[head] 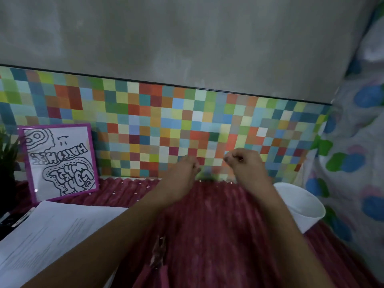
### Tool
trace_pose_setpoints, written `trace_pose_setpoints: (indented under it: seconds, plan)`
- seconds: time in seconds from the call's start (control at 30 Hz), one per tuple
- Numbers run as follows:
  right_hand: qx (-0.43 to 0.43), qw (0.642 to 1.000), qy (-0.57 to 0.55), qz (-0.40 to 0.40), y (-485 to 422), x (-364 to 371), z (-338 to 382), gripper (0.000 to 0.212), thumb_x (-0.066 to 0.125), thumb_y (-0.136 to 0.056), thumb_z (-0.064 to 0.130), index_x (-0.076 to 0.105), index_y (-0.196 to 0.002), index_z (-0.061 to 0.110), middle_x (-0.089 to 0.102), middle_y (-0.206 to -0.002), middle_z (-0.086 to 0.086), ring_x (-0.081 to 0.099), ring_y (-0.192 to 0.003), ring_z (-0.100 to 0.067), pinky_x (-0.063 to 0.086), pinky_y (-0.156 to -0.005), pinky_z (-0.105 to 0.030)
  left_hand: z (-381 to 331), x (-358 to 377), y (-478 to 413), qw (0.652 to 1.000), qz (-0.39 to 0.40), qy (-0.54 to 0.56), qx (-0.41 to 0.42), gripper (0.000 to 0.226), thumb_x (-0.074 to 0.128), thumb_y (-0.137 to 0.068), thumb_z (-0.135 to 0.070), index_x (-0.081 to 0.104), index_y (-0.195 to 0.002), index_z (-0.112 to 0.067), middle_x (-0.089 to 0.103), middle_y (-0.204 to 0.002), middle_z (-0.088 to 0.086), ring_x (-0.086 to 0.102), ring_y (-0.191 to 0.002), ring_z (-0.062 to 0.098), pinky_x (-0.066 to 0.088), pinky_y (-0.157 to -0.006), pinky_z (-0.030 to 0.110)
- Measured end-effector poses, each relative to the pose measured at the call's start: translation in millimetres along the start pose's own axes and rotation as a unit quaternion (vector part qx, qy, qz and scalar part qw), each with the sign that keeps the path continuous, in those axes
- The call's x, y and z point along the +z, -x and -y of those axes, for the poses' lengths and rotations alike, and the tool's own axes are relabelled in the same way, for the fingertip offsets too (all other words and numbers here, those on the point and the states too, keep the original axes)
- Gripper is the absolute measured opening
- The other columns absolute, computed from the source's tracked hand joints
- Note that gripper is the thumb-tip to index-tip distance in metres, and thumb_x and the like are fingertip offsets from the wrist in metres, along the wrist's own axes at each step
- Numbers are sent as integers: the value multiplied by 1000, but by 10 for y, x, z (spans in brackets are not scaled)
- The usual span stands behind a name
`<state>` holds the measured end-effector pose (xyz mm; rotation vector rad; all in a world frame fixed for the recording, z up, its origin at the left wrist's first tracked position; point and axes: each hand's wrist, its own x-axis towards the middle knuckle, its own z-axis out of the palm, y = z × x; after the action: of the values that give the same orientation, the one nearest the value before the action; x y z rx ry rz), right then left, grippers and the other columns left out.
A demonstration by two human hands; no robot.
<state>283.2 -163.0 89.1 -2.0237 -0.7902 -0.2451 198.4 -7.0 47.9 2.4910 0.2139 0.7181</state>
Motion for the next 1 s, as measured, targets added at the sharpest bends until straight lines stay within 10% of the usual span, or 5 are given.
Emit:
trace_pose_setpoints:
  seconds: [0.2, 1.0]
  plan:
    - [129, 980, 154, 7, 94, -1248, -322, 16, 70, -81, 2, 70, -74, -12, 69, -79, -24, 55, -69, -23, 40, -65, -31, -1148, 617, -173, 980, 42, 92, 169, 14, 54, -93, -13, 62, -85, -5, 64, -91, 7, 57, -85, 19, 44, -74, 31]
    - [265, 931, 245, 50, -11, -1328, -936, 20, 69, -74, 9, 72, -94, 6, 68, -87, -11, 64, -86, -27, 50, -74, -34, -1386, 1207, -265, 989, 50, 61, 126, 16, 59, -90, -21, 74, -93, -16, 65, -101, 6, 54, -98, 26, 45, -83, 44]
